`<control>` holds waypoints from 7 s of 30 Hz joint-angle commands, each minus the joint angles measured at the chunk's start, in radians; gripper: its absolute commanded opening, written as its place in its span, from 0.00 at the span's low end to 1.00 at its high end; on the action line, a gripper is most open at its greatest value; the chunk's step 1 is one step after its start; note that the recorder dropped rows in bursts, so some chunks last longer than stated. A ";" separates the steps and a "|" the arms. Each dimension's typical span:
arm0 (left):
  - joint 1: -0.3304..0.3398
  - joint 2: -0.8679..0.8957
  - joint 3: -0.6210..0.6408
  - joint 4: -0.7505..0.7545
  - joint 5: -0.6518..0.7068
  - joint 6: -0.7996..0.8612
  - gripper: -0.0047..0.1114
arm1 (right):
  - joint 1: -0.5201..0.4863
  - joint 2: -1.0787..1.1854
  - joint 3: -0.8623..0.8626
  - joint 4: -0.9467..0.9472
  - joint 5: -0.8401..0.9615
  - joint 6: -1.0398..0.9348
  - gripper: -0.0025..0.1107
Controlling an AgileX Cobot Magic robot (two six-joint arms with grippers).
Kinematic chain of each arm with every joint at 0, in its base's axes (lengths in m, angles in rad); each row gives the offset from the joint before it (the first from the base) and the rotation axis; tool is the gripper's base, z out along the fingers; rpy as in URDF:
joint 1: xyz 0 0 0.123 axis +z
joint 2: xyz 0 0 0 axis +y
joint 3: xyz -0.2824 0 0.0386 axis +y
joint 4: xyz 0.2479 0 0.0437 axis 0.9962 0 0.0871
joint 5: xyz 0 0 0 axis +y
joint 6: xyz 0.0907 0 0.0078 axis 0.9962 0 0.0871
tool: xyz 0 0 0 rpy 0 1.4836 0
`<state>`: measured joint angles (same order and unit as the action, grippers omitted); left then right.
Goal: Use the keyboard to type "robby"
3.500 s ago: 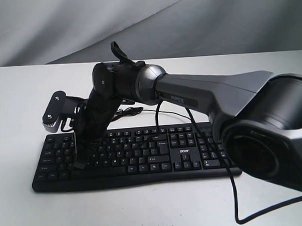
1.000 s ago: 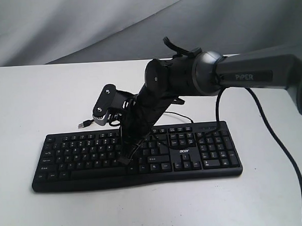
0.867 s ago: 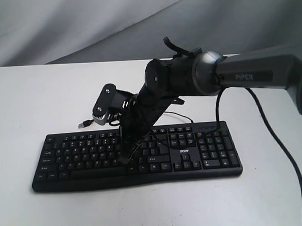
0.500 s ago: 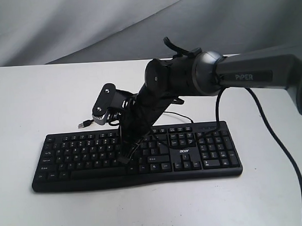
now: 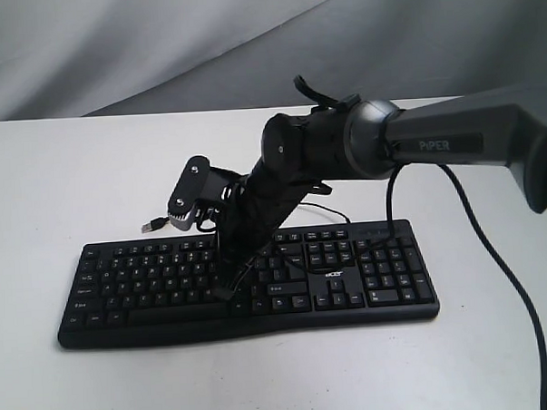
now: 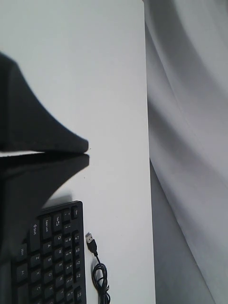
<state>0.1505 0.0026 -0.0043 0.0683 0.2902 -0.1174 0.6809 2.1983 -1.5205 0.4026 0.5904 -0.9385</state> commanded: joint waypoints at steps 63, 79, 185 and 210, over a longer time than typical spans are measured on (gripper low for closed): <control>0.002 -0.003 0.004 -0.008 -0.005 -0.004 0.04 | 0.108 0.008 -0.005 0.208 -0.049 -0.122 0.02; 0.002 -0.003 0.004 -0.008 -0.005 -0.004 0.04 | 0.108 0.025 -0.005 0.206 -0.051 -0.121 0.02; 0.002 -0.003 0.004 -0.008 -0.005 -0.004 0.04 | 0.042 0.100 -0.146 0.184 0.024 -0.105 0.02; 0.002 -0.003 0.004 -0.008 -0.005 -0.004 0.04 | -0.078 -0.451 0.007 0.157 -0.191 -0.064 0.02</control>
<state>0.1505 0.0026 -0.0043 0.0683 0.2902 -0.1174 0.6193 1.8674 -1.5833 0.5667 0.4533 -1.0061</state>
